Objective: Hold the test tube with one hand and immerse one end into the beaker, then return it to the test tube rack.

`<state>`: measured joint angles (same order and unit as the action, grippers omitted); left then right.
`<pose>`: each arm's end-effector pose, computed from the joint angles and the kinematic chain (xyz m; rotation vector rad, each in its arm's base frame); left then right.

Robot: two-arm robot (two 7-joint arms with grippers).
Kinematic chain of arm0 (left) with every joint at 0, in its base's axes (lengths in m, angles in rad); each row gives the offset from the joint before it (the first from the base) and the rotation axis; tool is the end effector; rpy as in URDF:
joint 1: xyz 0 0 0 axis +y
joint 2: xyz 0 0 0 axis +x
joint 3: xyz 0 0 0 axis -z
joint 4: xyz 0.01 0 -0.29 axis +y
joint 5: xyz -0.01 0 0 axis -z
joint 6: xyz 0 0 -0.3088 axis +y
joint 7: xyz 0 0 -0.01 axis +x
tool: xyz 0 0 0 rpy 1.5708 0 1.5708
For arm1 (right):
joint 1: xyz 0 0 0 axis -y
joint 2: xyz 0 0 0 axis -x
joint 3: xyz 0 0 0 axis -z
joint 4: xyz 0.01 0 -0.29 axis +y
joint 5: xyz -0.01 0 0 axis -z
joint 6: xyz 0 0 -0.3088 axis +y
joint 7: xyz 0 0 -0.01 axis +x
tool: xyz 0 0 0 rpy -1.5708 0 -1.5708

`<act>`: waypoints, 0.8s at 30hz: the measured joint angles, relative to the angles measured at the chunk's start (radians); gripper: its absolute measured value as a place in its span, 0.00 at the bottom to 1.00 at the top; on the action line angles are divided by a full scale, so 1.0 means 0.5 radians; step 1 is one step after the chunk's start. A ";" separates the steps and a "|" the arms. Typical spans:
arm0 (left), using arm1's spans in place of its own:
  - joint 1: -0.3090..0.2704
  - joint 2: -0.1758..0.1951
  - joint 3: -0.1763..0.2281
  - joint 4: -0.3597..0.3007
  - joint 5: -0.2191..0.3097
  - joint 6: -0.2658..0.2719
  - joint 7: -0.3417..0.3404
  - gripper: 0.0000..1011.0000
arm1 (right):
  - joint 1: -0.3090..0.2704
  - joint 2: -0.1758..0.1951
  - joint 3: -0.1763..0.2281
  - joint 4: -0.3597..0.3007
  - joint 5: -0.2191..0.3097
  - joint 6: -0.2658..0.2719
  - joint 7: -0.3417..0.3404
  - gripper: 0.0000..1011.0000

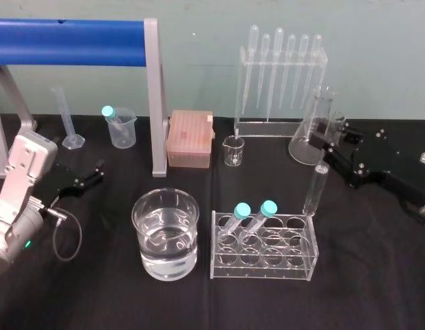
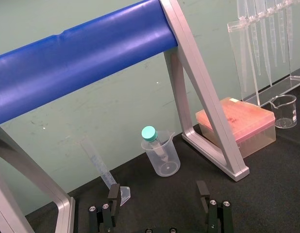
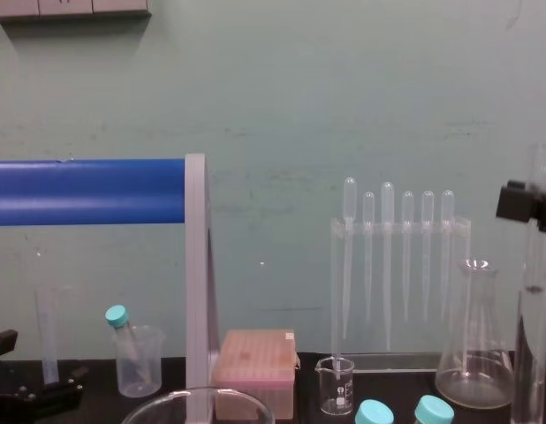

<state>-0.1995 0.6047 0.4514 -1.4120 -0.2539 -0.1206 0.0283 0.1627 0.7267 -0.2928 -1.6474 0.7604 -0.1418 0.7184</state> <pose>0.3581 0.0827 -0.3023 0.3044 -0.2851 1.2479 0.3539 -0.1123 -0.2130 0.1057 -0.1303 -0.5830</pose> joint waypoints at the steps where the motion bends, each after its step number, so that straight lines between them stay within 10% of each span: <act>1: 0.000 0.000 0.000 0.000 0.000 0.000 0.000 0.99 | 0.000 -0.002 -0.003 0.003 0.000 0.005 0.000 0.22; 24: 0.000 0.000 0.000 0.000 0.000 0.000 0.000 0.99 | 0.117 -0.091 -0.131 0.197 -0.042 0.073 0.059 0.22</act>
<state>-0.1995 0.6046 0.4514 -1.4120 -0.2539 -0.1205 0.0283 0.2214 0.6810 -0.3581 -1.5491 0.7391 -0.1054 0.7477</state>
